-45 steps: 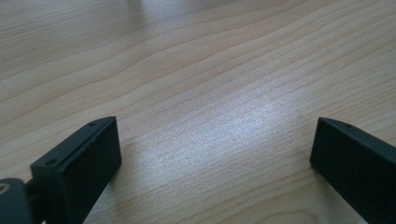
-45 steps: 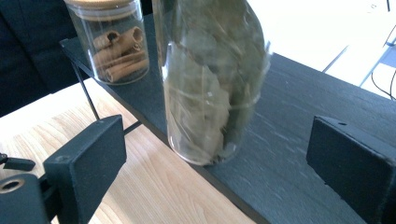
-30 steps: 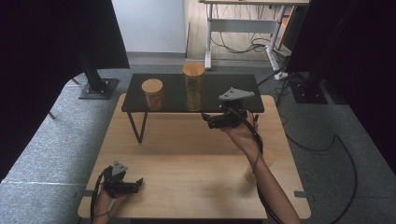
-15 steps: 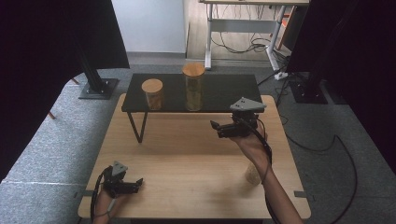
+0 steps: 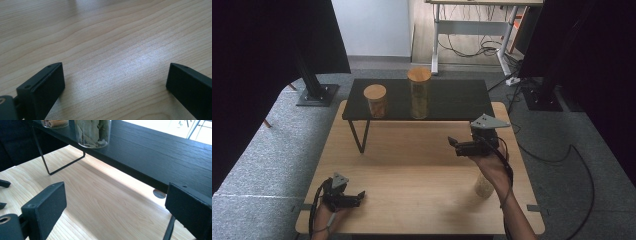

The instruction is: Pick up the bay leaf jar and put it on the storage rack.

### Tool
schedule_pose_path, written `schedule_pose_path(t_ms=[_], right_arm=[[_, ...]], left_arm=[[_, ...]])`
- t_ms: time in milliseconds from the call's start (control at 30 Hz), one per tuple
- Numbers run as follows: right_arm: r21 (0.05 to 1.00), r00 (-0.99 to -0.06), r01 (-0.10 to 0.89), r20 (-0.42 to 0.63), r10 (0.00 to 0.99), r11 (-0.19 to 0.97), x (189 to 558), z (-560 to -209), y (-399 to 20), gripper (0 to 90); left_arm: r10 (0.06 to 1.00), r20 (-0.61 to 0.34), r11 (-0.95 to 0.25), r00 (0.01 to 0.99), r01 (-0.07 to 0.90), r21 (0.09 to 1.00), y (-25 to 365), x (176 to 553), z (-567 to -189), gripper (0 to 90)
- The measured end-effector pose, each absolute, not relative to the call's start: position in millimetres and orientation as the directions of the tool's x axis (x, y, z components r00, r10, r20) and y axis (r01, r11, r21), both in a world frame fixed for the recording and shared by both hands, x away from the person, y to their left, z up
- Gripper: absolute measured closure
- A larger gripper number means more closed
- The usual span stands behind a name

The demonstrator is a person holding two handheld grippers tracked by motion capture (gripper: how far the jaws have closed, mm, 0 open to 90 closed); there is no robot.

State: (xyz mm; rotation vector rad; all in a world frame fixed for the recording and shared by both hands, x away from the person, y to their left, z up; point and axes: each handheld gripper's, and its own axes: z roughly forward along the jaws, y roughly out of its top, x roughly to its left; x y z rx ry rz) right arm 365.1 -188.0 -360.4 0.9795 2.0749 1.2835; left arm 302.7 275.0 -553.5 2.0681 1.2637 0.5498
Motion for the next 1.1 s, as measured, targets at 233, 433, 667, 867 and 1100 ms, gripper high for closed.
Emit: schedule_pose_path(t_ms=[233,433,667,867,1100], right_arm=[[0.905,-0.585,0.312,-0.057,0.809,0.289,355,-367,-200,0.1],[0.904,-0.559,0.318,-0.063,0.826,0.284,347,-374,-213,0.0],[0.904,-0.532,0.316,-0.084,0.843,0.289,335,-382,-225,0.0],[0.904,-0.508,0.330,-0.072,0.858,0.271,326,-392,-238,0.2],[0.904,-0.483,0.339,-0.070,0.873,0.260,316,-401,-248,0.4]], left_arm=[[0.893,0.020,-0.329,0.449,0.623,0.710,275,303,-553,1.4],[0.895,0.016,-0.323,0.446,0.624,0.711,275,303,-554,1.4],[0.894,0.017,-0.326,0.448,0.624,0.710,275,303,-554,1.4],[0.895,0.017,-0.324,0.445,0.623,0.712,275,303,-554,1.5],[0.896,0.017,-0.322,0.443,0.624,0.712,274,303,-554,1.5]])
